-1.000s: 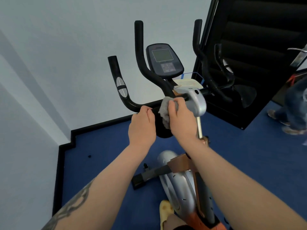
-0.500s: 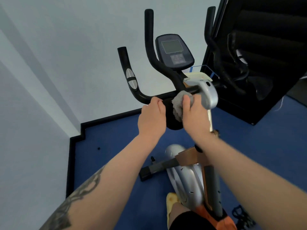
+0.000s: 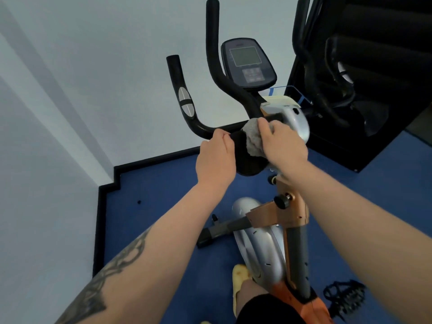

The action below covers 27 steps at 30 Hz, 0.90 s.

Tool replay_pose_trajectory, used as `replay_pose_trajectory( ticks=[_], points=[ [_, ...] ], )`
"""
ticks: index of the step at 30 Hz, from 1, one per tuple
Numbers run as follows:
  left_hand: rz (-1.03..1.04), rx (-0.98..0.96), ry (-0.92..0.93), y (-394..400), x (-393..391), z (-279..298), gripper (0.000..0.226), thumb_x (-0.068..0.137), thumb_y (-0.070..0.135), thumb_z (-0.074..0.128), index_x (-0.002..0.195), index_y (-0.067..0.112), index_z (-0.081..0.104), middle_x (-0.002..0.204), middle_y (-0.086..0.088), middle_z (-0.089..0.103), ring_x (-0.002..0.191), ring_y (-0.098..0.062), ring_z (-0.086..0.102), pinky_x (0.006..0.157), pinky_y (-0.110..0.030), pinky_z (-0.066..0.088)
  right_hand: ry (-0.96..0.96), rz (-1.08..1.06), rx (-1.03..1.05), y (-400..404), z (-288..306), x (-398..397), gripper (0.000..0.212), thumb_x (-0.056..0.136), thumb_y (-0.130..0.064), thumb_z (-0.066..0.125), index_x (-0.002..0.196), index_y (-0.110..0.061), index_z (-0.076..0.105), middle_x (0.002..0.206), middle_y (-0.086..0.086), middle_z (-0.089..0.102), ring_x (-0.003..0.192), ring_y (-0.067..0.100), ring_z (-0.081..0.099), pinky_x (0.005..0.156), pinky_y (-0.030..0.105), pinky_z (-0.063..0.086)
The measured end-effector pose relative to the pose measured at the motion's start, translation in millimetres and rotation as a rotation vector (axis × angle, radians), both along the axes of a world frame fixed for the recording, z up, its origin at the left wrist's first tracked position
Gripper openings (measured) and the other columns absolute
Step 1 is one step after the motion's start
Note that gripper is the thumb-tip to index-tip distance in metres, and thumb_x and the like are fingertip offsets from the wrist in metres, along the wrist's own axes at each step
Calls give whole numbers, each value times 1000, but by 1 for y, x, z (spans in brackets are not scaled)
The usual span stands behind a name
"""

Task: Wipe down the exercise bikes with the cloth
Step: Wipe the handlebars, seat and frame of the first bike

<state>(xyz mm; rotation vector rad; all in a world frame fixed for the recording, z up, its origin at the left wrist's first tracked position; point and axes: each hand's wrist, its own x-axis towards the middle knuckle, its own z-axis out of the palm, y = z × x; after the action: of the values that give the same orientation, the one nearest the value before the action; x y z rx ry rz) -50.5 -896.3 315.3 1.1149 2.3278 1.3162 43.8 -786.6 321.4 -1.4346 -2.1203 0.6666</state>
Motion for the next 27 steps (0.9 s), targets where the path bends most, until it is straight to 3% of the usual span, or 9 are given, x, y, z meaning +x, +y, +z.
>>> replay_pose_trajectory(
  ticks=[4, 7, 9, 13, 16, 18, 21, 25, 27],
  points=[
    [-3, -18, 11, -1, -1, 2, 31, 105, 28, 26, 111, 16, 54, 86, -7, 55, 91, -36, 57, 73, -46, 47, 8, -26, 169, -29, -31, 7, 35, 104, -25, 28, 129, -12, 50, 115, 17, 55, 98, 29, 43, 75, 32, 25],
    [-22, -50, 28, -1, -3, 2, 30, 104, 28, 26, 111, 16, 53, 90, -12, 59, 87, -36, 57, 68, -42, 45, 124, -189, 80, -14, -12, 0, 43, 104, -34, 22, 120, -16, 58, 113, 11, 54, 103, 24, 42, 87, 38, 29],
    [-17, -42, 21, 0, -3, 1, 31, 104, 27, 26, 111, 15, 53, 87, -12, 58, 87, -36, 57, 65, -40, 42, 184, -134, 13, -3, 3, -8, 35, 105, -30, 28, 118, -13, 56, 109, 10, 58, 104, 27, 51, 91, 43, 36],
    [6, -20, 4, 2, -2, -4, 32, 104, 28, 26, 114, 16, 54, 89, -12, 58, 85, -34, 55, 63, -36, 37, 268, 14, -13, -24, -3, -6, 29, 103, -16, 36, 130, -8, 41, 124, 15, 50, 103, 29, 51, 74, 37, 43],
    [-4, -4, 5, 3, -3, -6, 33, 104, 30, 26, 117, 18, 54, 93, -15, 59, 81, -33, 55, 63, -35, 36, 197, 65, 59, -36, -16, 7, 35, 103, -42, 36, 119, -13, 42, 108, 11, 59, 89, 31, 59, 71, 41, 47],
    [-7, -4, 5, 4, -3, -7, 33, 104, 31, 26, 116, 18, 54, 93, -17, 59, 76, -30, 53, 62, -34, 35, 97, 95, 51, -24, -12, 6, 40, 100, -53, 33, 113, -16, 41, 92, 4, 58, 78, 26, 54, 66, 38, 39],
    [-9, 2, 2, 4, -5, -10, 33, 104, 32, 25, 114, 20, 54, 88, -13, 58, 72, -26, 50, 59, -33, 32, 11, 87, 13, -11, -2, 3, 41, 100, -57, 29, 108, -18, 41, 88, 4, 56, 80, 26, 53, 66, 36, 35],
    [10, 1, -22, 4, -5, -13, 31, 104, 33, 27, 115, 24, 55, 86, -11, 56, 71, -22, 49, 59, -32, 31, 209, 30, -5, -40, -21, 10, 47, 97, -58, 26, 117, -18, 41, 94, 7, 64, 87, 33, 63, 74, 46, 51],
    [23, 0, -16, 2, -4, -12, 30, 104, 33, 29, 113, 25, 56, 87, -9, 58, 75, -22, 51, 59, -32, 33, 95, 79, 41, -35, -24, 17, 44, 96, -59, 26, 112, -20, 37, 87, 3, 61, 80, 29, 61, 65, 41, 49]
  ],
)
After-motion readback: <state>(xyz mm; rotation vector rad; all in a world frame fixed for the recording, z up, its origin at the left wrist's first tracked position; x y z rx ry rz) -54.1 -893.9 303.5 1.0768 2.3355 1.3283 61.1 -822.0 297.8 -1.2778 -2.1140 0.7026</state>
